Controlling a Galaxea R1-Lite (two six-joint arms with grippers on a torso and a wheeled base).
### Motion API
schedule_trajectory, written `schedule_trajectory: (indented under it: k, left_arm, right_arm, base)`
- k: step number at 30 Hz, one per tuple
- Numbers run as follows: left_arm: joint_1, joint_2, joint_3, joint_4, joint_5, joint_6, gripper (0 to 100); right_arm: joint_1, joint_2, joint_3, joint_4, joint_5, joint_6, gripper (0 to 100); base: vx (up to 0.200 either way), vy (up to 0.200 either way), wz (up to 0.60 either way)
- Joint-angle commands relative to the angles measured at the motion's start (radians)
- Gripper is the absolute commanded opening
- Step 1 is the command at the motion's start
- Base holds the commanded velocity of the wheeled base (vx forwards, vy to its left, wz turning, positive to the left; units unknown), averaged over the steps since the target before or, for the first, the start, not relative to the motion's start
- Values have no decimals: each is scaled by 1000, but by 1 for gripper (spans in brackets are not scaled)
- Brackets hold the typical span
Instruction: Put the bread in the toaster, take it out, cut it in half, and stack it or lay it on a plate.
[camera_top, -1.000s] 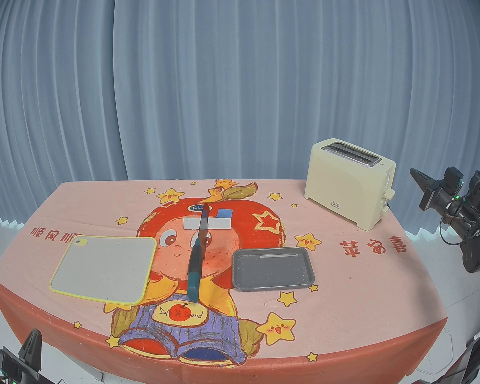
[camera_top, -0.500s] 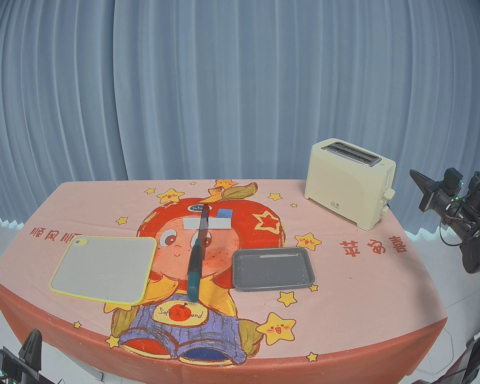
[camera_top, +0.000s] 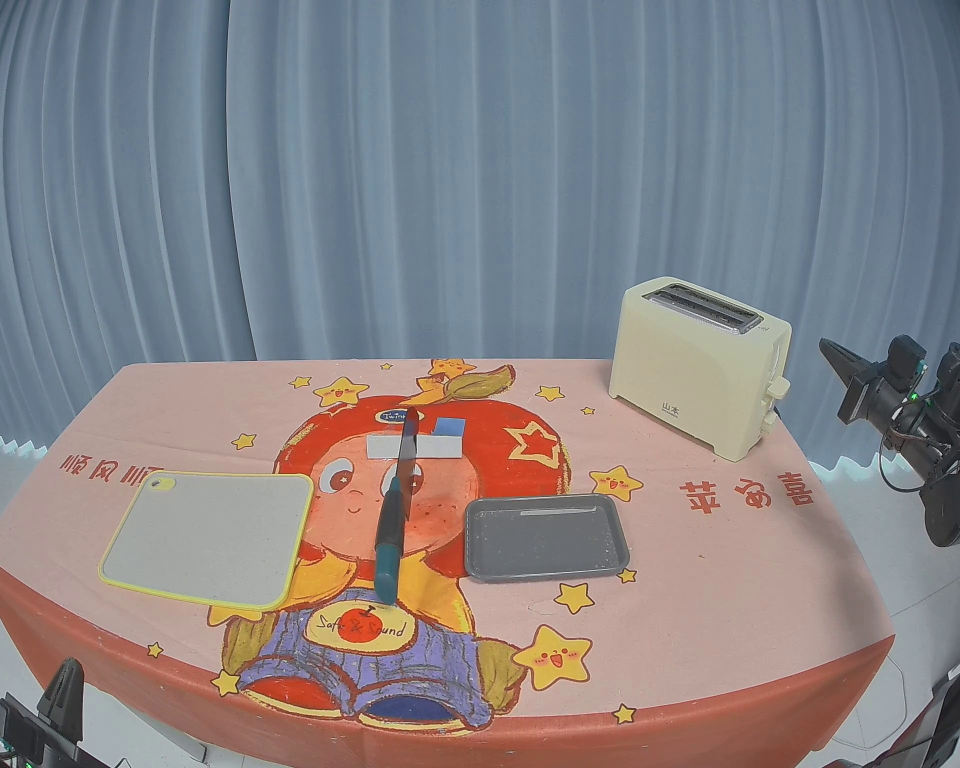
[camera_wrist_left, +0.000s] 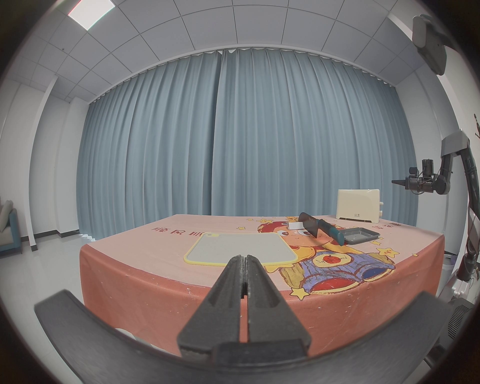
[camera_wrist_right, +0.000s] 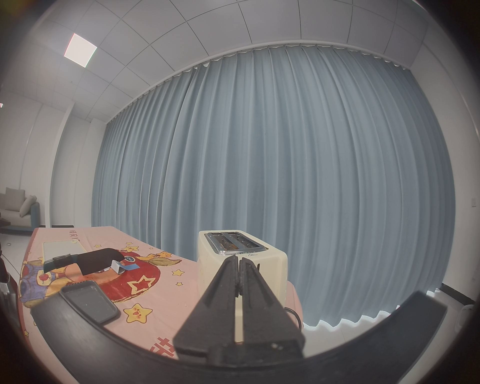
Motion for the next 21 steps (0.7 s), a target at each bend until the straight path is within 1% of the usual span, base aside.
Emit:
schedule_trajectory:
  k: [1,9,13,21]
  left_arm:
    - [1,1,18,0,0,-1,0]
    - [1,1,18,0,0,-1,0]
    - [1,1,18,0,0,-1,0]
    - [1,1,18,0,0,1,0]
  right_arm:
    - [0,1,0,0,0,0,0]
    - [2,-2,12,0,0,0,0]
    - [5,-2,28,3,0,-20,0]
    - [3,5,52,15,0,-22,0]
  base:
    - [0,0,0]
    - [0,0,0]
    - [0,0,0]
    - [0,0,0]
